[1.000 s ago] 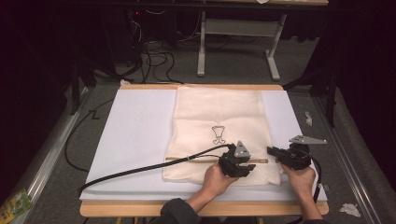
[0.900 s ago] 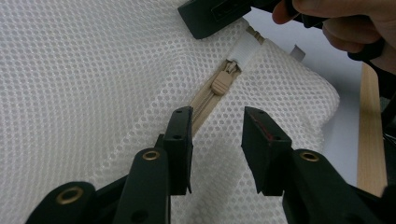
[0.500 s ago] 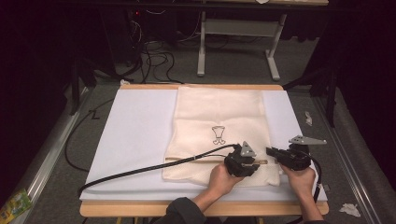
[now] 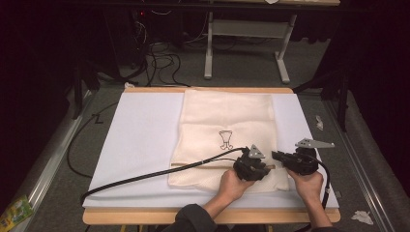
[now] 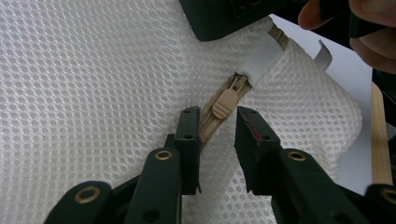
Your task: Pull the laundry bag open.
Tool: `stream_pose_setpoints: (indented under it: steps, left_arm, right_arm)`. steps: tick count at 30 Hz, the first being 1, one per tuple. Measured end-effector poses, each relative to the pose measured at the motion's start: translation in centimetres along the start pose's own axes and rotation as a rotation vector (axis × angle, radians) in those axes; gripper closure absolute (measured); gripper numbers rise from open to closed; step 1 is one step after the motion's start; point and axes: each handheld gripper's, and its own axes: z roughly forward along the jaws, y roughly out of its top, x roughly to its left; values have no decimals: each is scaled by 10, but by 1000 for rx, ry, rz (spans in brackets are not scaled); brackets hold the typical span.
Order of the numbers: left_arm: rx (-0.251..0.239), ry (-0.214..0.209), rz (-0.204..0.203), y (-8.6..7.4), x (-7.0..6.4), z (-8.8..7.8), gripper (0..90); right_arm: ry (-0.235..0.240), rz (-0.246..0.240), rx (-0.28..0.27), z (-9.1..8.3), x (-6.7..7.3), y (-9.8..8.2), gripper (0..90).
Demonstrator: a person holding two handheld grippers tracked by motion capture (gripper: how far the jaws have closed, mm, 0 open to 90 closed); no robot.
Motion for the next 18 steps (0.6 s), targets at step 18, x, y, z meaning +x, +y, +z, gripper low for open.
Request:
stream_pose_setpoints:
  steps: [18]
  left_arm:
    - [14, -72, 1, 6, -5, 5, 719]
  right_arm:
    - [5, 15, -5, 2, -4, -4, 876]
